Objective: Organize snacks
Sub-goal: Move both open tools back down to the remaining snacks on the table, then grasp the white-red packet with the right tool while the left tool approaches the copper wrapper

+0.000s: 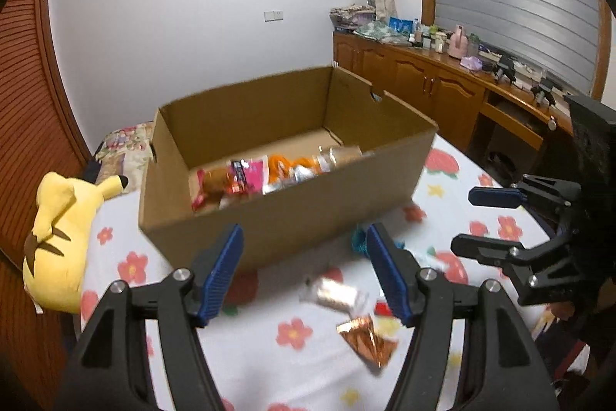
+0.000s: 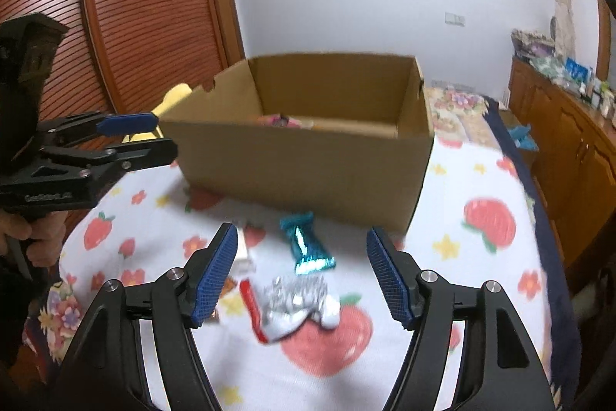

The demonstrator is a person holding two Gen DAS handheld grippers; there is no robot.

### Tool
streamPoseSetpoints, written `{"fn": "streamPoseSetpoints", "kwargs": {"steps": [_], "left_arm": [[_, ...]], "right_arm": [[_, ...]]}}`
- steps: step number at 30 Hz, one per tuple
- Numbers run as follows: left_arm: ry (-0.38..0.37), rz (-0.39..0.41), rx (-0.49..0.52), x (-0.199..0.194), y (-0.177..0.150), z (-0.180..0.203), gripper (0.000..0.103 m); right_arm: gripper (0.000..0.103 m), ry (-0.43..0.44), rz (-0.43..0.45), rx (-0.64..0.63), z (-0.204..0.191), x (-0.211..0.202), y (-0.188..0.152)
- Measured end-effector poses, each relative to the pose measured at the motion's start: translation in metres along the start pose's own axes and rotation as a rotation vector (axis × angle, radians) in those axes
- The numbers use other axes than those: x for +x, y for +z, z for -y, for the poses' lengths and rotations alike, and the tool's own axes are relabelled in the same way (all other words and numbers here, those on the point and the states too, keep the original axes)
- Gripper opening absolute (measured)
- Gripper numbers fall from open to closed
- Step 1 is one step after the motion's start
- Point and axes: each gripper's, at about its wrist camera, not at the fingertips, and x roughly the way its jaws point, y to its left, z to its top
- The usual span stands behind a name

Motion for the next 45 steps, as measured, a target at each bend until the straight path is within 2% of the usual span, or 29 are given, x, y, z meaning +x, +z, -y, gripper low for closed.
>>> {"fn": "streamPoseSetpoints", "kwargs": {"steps": [7,15,26,32,45], "left_arm": [[0.004,-0.038,0.004,-0.001,-0.037,0.013,0.067],[-0.034,-0.087,-0.012,0.015,-0.068,0.029,0.067],[-0.083,-0.161,-0.063,0.051,-0.089,0.042,0.067],[-0.050,-0.210,-0.070,0.068,-0.098,0.039,0.067],[-0.020,-0.176,-0.038,0.069,-0.105,0.038,0.067]], "right_arm": [[0.071,-0.001,-0.029,0.031,-0.002,-0.005,-0.026],[0.071,0.003,-0.060,0.044,-0.006,-0.004,-0.046],[0.071,0.019,-0.112,0.061,-0.004,0.007,-0.067],[0.071,0.037,-0.132,0.072,-0.006,0.017,-0.072],[0.071,0.069,-0.164,0.119,0.000,0.038,-0.066]]}}
